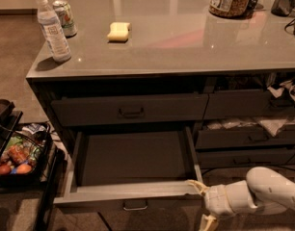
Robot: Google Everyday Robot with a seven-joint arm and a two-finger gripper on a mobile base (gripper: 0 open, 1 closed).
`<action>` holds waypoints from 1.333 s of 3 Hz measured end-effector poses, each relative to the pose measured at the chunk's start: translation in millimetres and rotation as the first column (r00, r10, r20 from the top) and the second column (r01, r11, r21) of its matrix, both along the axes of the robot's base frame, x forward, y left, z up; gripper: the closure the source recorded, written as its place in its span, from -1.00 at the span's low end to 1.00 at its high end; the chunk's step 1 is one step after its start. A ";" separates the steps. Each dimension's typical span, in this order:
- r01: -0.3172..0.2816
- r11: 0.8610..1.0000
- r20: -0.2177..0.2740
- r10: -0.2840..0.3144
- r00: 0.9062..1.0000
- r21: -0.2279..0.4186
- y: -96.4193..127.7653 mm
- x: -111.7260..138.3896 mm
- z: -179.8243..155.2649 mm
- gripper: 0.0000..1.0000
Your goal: Close middle drawer
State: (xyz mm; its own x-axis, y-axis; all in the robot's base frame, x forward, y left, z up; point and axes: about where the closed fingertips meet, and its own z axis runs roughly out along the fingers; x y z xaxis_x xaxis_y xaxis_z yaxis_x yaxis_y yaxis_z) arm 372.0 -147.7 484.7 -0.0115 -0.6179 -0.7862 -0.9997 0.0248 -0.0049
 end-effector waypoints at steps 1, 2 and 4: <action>-0.009 1.000 -0.008 0.009 1.000 0.018 1.8 -12.1 -25.3 -1.00; 0.010 0.999 0.008 -0.011 1.000 0.035 -6.1 -51.2 -41.1 -1.00; 0.065 0.993 0.101 -0.075 0.992 0.094 -17.8 -19.4 -31.1 -1.00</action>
Offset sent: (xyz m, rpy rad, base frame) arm -0.0561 -0.0082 -0.0505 0.0329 -0.0048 -0.0141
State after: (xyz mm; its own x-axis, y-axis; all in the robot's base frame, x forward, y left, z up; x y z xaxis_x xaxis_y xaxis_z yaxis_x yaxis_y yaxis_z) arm 352.6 -165.5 453.6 0.0325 -0.5447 -0.8380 -0.9896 0.0999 -0.1032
